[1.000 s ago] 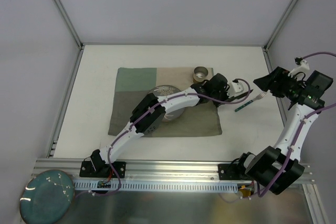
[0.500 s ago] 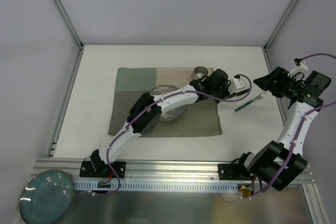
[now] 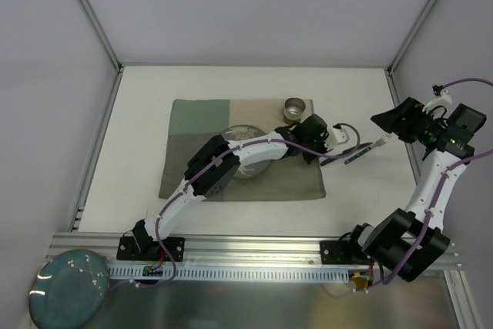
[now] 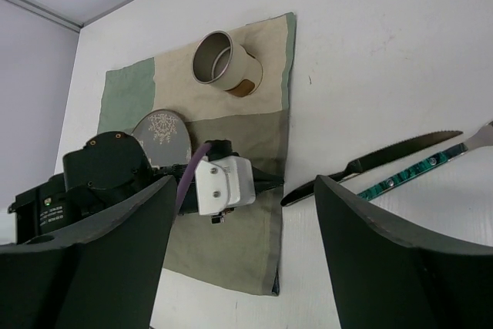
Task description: Set the dinner table for one person
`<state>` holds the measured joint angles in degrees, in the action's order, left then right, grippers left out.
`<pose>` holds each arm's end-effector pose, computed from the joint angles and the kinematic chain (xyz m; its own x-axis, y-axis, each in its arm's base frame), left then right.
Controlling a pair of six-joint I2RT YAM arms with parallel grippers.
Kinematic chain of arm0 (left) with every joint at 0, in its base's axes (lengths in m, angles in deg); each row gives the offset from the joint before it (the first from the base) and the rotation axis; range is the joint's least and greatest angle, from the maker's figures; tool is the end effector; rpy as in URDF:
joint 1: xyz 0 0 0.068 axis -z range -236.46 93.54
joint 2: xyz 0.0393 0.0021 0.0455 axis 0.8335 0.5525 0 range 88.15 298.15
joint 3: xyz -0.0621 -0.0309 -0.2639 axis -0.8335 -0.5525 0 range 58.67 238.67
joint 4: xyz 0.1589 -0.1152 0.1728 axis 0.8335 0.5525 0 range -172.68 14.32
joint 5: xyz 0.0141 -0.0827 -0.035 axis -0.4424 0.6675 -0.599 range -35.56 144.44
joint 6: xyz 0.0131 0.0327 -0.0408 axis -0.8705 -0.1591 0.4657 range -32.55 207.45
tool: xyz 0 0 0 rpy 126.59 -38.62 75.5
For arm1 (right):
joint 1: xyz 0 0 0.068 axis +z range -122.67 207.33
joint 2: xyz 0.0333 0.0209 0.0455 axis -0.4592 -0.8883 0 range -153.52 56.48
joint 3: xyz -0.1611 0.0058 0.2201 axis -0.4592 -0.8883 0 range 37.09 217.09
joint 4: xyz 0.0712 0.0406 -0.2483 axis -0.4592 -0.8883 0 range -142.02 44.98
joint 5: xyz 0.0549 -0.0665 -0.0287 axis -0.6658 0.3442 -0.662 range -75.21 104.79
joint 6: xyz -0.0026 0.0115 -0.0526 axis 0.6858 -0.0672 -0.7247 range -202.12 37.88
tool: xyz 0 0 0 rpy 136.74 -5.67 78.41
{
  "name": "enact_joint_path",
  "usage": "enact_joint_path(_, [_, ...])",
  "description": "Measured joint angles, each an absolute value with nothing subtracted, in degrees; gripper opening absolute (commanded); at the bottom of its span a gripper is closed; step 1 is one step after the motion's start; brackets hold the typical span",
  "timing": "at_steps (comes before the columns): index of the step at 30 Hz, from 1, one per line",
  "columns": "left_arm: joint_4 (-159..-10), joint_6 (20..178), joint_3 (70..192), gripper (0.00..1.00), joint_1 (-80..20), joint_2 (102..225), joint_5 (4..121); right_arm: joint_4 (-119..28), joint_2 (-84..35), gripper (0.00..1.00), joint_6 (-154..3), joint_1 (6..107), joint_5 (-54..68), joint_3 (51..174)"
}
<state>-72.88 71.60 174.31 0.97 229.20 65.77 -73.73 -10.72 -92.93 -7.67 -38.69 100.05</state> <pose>0.2963 -0.4769 0.1657 -0.0493 0.5748 -0.8168 0.9628 0.2448 0.1142 0.2181 -0.1180 0.3467 -0.3980 0.1426 -0.9062 -0.2907 0.9173 0.2720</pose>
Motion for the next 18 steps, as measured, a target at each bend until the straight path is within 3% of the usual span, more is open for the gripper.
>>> enact_joint_path(10, [-73.33,71.90,167.36,0.00,0.83,224.90,65.23,-73.46,-10.70,0.77,-92.36,-7.67,-39.73,100.07])
enact_joint_path(11, [-73.36,71.94,167.36,0.17,0.83,224.90,65.25,-73.46,-10.70,0.77,-92.25,-7.67,-39.71,100.07])
enact_joint_path(14, [-73.29,71.97,167.38,0.45,0.94,224.90,65.31,-73.44,-10.70,0.78,-92.19,-7.67,-39.67,100.07])
enact_joint_path(16, [-72.79,72.08,167.66,0.53,1.12,224.90,65.51,-73.44,-10.70,0.78,-92.17,-7.67,-39.65,100.07])
enact_joint_path(18, [-72.07,72.40,168.36,0.54,1.40,224.90,65.88,-73.46,-10.70,0.79,-92.19,-7.67,-39.60,100.07])
